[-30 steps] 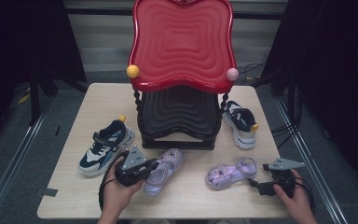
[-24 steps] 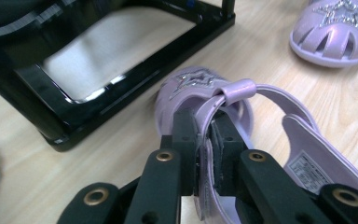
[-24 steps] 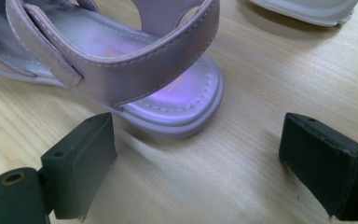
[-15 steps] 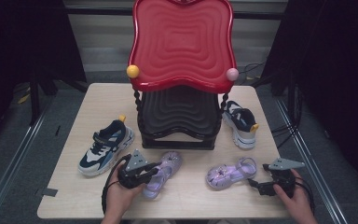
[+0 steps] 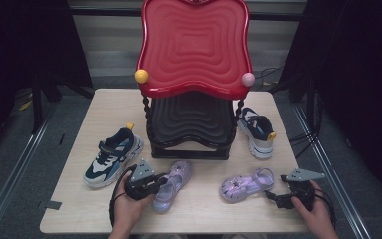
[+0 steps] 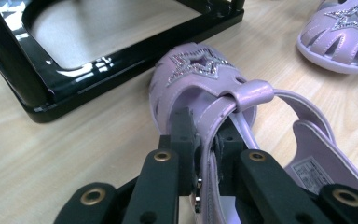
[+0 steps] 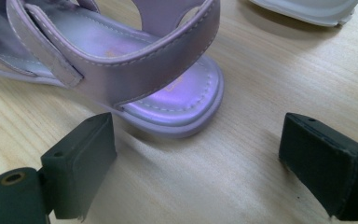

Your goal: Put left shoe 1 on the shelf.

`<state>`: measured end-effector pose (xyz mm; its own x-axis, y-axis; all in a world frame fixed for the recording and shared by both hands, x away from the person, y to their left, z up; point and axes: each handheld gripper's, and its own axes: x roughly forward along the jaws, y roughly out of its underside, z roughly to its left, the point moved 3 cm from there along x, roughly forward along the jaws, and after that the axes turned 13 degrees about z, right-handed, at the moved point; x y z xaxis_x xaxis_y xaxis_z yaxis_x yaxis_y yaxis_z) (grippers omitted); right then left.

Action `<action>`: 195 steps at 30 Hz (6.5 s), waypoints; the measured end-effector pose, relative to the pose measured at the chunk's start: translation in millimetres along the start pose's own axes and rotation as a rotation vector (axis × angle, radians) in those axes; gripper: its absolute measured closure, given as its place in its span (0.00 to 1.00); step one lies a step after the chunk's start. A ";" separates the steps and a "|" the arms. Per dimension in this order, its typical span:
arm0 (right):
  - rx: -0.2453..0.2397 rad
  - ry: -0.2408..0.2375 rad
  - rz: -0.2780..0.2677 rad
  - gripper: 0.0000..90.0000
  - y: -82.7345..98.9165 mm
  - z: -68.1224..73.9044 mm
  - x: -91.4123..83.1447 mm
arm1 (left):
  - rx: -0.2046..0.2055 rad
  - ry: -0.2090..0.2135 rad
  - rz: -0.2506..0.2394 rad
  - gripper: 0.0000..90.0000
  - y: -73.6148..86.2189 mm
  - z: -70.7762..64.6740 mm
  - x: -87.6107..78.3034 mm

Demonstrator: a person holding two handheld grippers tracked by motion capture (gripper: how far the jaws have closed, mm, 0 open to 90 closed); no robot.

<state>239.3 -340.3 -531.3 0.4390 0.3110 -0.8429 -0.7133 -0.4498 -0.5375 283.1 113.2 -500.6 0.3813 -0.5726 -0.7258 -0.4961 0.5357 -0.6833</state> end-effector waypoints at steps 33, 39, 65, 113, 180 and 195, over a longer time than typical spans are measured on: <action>0.000 -0.004 -0.002 0.11 -0.1 0.0 0.2 | 0.089 -0.112 -0.252 0.92 -36.0 -12.6 -59.4; 0.000 -0.001 0.000 0.11 0.0 0.0 0.0 | 0.114 -0.140 -0.274 0.92 -46.2 -14.8 -71.1; 0.000 -0.004 -0.002 0.11 0.0 0.1 0.2 | 0.079 -0.248 -0.356 0.92 -89.7 -8.3 -61.9; -0.001 -0.005 -0.002 0.11 -0.1 0.0 0.2 | -0.083 -0.347 -0.501 0.92 -133.1 19.7 -17.0; -0.012 -0.007 0.000 0.11 -0.6 -0.4 0.4 | -0.189 -0.517 -0.504 0.91 -170.5 36.6 28.5; -0.017 -0.007 -0.001 0.11 -0.8 -0.8 0.6 | -0.188 -0.534 -0.433 0.90 -174.4 38.1 32.7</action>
<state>240.5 -340.4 -531.4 0.4357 0.3174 -0.8423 -0.7035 -0.4636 -0.5386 411.8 24.7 -408.2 0.8808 -0.3021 -0.3646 -0.3209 0.1852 -0.9288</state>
